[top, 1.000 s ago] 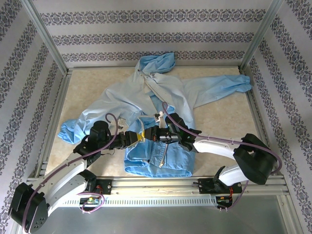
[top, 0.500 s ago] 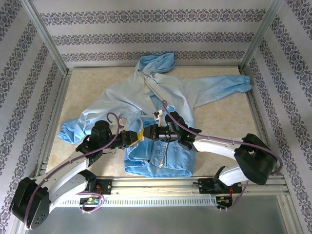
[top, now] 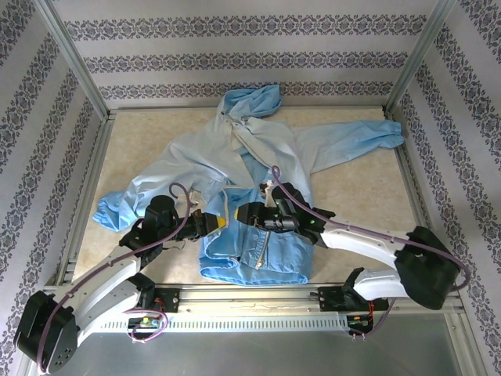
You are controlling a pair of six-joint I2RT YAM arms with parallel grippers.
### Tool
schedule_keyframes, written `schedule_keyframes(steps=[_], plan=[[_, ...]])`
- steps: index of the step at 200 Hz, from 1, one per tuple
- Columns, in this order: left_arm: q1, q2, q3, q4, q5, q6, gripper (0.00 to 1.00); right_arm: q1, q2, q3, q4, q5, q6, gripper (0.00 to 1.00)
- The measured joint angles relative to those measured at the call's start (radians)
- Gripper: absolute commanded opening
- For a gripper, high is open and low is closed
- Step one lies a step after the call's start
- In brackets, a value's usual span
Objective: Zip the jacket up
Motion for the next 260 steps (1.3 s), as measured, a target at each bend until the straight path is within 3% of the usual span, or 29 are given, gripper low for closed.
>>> schedule_keyframes(steps=[38, 79, 173, 193, 241, 260], plan=[[0.000, 0.014, 0.032, -0.127, -0.043, 0.088, 0.00, 0.000, -0.090, -0.103, -0.168, 0.129, -0.005, 0.54], [0.001, 0.055, 0.037, -0.163, -0.050, 0.129, 0.00, -0.013, -0.037, -0.137, -0.233, 0.215, -0.006, 0.55], [0.004, 0.077, 0.006, -0.163, -0.055, 0.148, 0.00, -0.010, 0.206, 0.062, -0.230, 0.176, -0.086, 0.51], [0.004, 0.094, 0.000, -0.157, -0.055, 0.151, 0.00, 0.011, 0.215, 0.100, -0.229, 0.168, -0.098, 0.42], [0.004, 0.158, -0.005, -0.147, -0.055, 0.159, 0.00, 0.023, 0.268, 0.130, -0.236, 0.153, -0.123, 0.02], [0.004, 0.175, -0.006, -0.135, -0.054, 0.160, 0.00, 0.006, 0.270, 0.159, -0.316, 0.150, -0.156, 0.00]])
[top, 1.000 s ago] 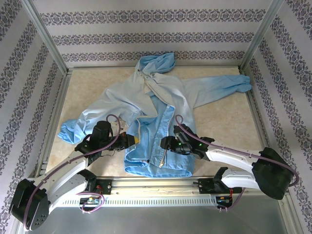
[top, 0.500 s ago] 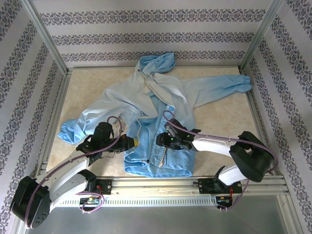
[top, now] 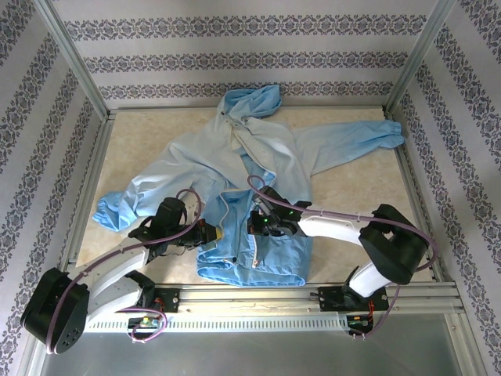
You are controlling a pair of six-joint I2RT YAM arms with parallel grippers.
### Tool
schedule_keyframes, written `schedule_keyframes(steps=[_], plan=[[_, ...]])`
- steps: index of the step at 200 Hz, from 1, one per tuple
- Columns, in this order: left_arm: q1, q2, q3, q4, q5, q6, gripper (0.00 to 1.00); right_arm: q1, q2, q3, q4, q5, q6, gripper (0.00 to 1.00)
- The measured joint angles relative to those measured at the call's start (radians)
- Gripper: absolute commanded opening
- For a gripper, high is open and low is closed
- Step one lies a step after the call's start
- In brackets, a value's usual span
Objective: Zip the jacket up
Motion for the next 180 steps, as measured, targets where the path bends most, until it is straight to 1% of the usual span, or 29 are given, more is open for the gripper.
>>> schedule_keyframes(steps=[21, 39, 54, 65, 72, 83, 94, 110, 114, 121, 126, 133, 157, 170, 180], plan=[[0.000, 0.023, 0.000, 0.008, 0.001, 0.006, 0.00, -0.061, -0.047, 0.047, -0.152, -0.006, -0.079, 0.00], [0.000, 0.048, 0.005, 0.003, 0.004, 0.023, 0.00, -0.165, -0.132, 0.112, -0.347, 0.016, -0.185, 0.00], [0.000, 0.060, 0.016, -0.009, 0.003, 0.037, 0.00, -0.265, -0.202, 0.195, -0.521, 0.068, -0.282, 0.00], [0.000, 0.058, 0.027, -0.026, 0.003, 0.050, 0.00, -0.326, -0.238, 0.275, -0.649, 0.133, -0.350, 0.00], [0.000, 0.055, 0.034, -0.035, -0.001, 0.056, 0.00, -0.350, -0.252, 0.330, -0.723, 0.178, -0.386, 0.00], [0.000, 0.045, 0.040, -0.051, -0.008, 0.066, 0.00, -0.358, -0.257, 0.412, -0.821, 0.230, -0.428, 0.00], [0.000, 0.031, 0.041, -0.065, -0.020, 0.073, 0.00, -0.337, -0.249, 0.486, -0.900, 0.271, -0.457, 0.00], [0.000, 0.016, 0.041, -0.084, -0.034, 0.075, 0.00, -0.254, -0.189, 0.565, -0.975, 0.297, -0.470, 0.00], [0.000, 0.014, 0.041, -0.087, -0.037, 0.076, 0.00, -0.233, -0.171, 0.577, -0.982, 0.297, -0.472, 0.03], [0.000, 0.012, 0.041, -0.092, -0.042, 0.076, 0.00, -0.186, -0.124, 0.598, -0.984, 0.284, -0.470, 0.13], [0.000, 0.011, 0.041, -0.094, -0.045, 0.076, 0.00, -0.153, -0.081, 0.611, -0.978, 0.262, -0.466, 0.18], [0.000, 0.011, 0.041, -0.098, -0.048, 0.077, 0.00, -0.109, -0.018, 0.626, -0.952, 0.221, -0.460, 0.22], [0.000, 0.010, 0.041, -0.120, -0.064, 0.079, 0.00, 0.027, 0.211, 0.674, -0.775, -0.004, -0.388, 0.37], [0.000, 0.010, 0.041, -0.141, -0.079, 0.082, 0.00, 0.078, 0.276, 0.680, -0.668, -0.115, -0.349, 0.42], [0.001, 0.005, 0.040, -0.157, -0.089, 0.082, 0.00, 0.107, 0.283, 0.668, -0.603, -0.182, -0.330, 0.45]])
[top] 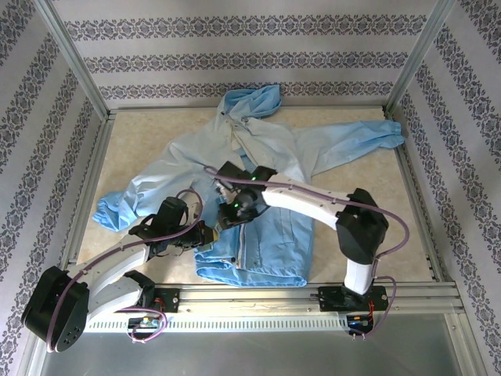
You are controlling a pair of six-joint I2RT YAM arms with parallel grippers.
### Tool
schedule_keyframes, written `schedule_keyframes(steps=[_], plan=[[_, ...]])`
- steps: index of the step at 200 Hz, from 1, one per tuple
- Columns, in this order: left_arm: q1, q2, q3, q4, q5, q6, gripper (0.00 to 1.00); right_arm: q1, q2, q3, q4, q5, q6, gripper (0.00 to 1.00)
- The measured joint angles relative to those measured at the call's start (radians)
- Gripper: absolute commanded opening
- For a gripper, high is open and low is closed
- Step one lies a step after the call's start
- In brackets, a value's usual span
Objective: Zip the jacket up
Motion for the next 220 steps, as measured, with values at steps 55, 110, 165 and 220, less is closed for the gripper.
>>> schedule_keyframes(steps=[55, 110, 165, 220], plan=[[0.001, -0.035, -0.016, -0.013, -0.033, -0.002, 0.00, -0.051, -0.356, -0.328, 0.163, -0.010, 0.101, 0.47], [0.001, -0.076, -0.032, -0.028, -0.036, -0.006, 0.00, 0.044, -0.480, -0.718, 0.363, 0.094, 0.265, 0.55], [0.001, -0.110, -0.056, -0.050, -0.036, -0.009, 0.00, 0.094, -0.340, -0.761, 0.585, 0.092, 0.339, 0.55], [0.001, -0.157, -0.061, -0.066, -0.036, -0.010, 0.00, 0.100, -0.215, -0.685, 0.638, 0.086, 0.334, 0.33]])
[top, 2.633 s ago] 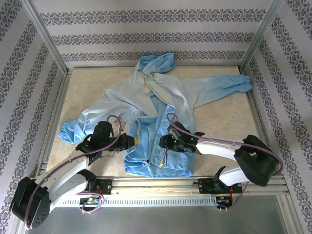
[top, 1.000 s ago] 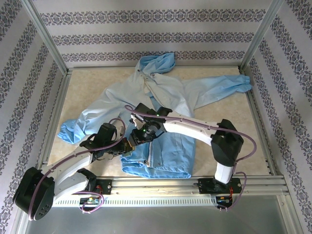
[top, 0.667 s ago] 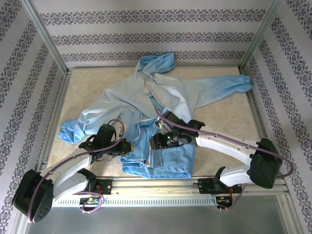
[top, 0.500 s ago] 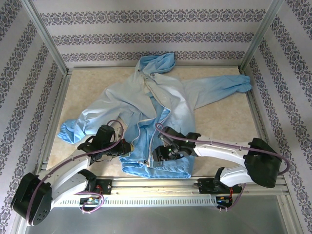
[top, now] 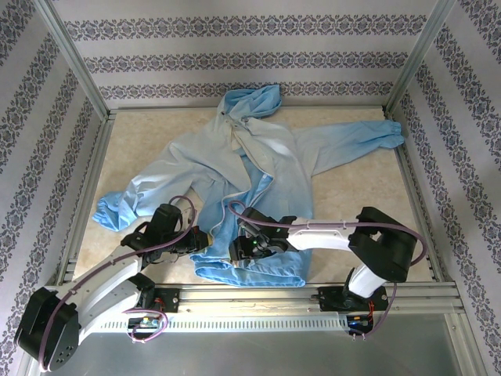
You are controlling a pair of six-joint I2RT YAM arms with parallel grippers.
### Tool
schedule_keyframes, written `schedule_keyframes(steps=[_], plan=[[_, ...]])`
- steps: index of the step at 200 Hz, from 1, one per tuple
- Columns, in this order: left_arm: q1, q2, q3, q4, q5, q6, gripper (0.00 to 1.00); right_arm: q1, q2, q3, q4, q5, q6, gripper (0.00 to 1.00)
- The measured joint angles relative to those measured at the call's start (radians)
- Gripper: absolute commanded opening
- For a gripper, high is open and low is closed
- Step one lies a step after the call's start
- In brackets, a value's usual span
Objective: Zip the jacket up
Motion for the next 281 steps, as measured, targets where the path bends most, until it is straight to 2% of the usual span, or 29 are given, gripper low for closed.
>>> schedule_keyframes(steps=[21, 42, 77, 114, 136, 157, 180, 208, 235, 281], plan=[[0.000, -0.003, 0.000, -0.002, 0.000, 0.000, 0.00, 0.000, 0.007, 0.009, -0.002, 0.004, 0.001, 0.15], [0.000, -0.005, 0.000, -0.010, 0.002, 0.000, 0.00, 0.000, -0.014, 0.011, -0.020, 0.025, -0.010, 0.08], [0.000, -0.006, 0.005, -0.008, 0.030, 0.001, 0.00, -0.023, -0.153, 0.011, -0.079, 0.065, -0.051, 0.06], [-0.015, -0.024, 0.019, 0.070, 0.061, 0.002, 0.00, -0.100, -0.316, 0.013, -0.138, 0.123, -0.169, 0.05], [-0.053, -0.005, 0.037, 0.141, 0.065, 0.002, 0.00, -0.119, -0.332, 0.045, -0.214, 0.187, -0.272, 0.04], [-0.104, 0.067, 0.047, 0.229, 0.060, 0.000, 0.00, -0.120, -0.283, 0.103, -0.290, 0.245, -0.375, 0.04], [-0.166, 0.179, 0.047, 0.312, 0.045, -0.019, 0.00, -0.120, -0.172, 0.139, -0.298, 0.255, -0.445, 0.07], [-0.186, 0.272, 0.026, 0.408, 0.021, -0.056, 0.00, -0.120, -0.077, 0.101, -0.220, 0.204, -0.446, 0.20], [-0.186, 0.326, 0.011, 0.464, 0.010, -0.083, 0.00, -0.120, -0.042, 0.042, -0.113, 0.146, -0.417, 0.35], [-0.186, 0.340, 0.011, 0.473, -0.008, -0.090, 0.00, -0.121, -0.047, -0.014, -0.002, 0.097, -0.369, 0.49]])
